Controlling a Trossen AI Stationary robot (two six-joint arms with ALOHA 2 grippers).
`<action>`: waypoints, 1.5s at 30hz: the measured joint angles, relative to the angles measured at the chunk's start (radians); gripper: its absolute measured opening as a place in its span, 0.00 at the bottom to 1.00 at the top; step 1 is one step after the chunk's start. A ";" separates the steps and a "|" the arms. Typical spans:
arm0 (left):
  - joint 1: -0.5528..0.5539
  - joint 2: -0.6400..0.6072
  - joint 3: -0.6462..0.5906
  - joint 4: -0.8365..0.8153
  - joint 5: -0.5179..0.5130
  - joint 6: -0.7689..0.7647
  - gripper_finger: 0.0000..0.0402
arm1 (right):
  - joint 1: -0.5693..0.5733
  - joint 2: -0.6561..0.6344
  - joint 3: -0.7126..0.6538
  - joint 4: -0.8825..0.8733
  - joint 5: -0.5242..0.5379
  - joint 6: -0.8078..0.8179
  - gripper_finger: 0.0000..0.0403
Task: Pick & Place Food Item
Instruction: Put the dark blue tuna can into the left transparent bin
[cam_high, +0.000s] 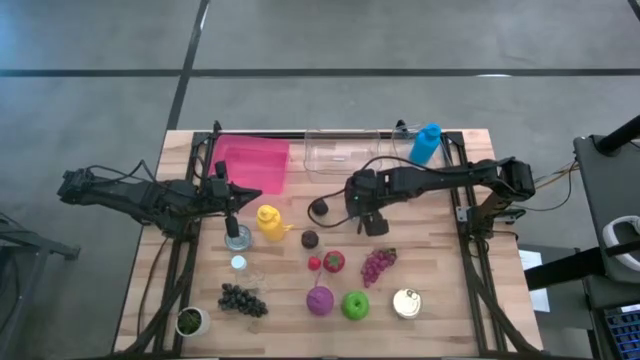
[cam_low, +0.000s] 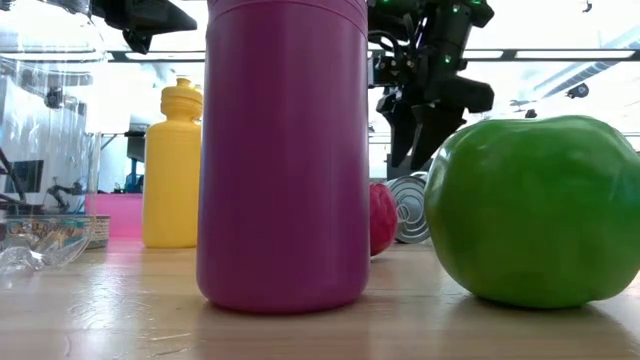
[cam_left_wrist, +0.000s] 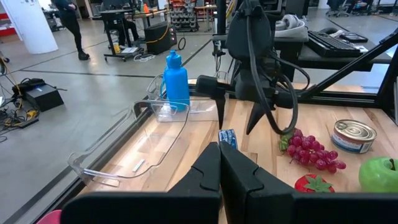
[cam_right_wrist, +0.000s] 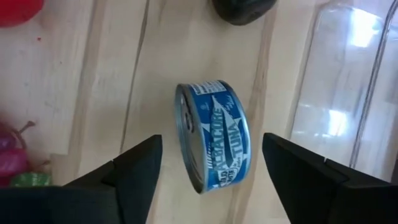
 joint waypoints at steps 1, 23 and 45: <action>0.000 0.000 0.000 0.000 0.000 0.000 0.00 | -0.004 0.000 0.000 0.001 0.000 -0.005 0.70; 0.000 0.000 0.000 0.000 0.000 0.000 0.00 | -0.060 0.000 -0.125 0.152 -0.086 -0.084 0.82; 0.000 0.000 0.000 0.000 0.000 0.000 0.00 | -0.074 0.002 -0.170 0.229 -0.086 -0.118 0.56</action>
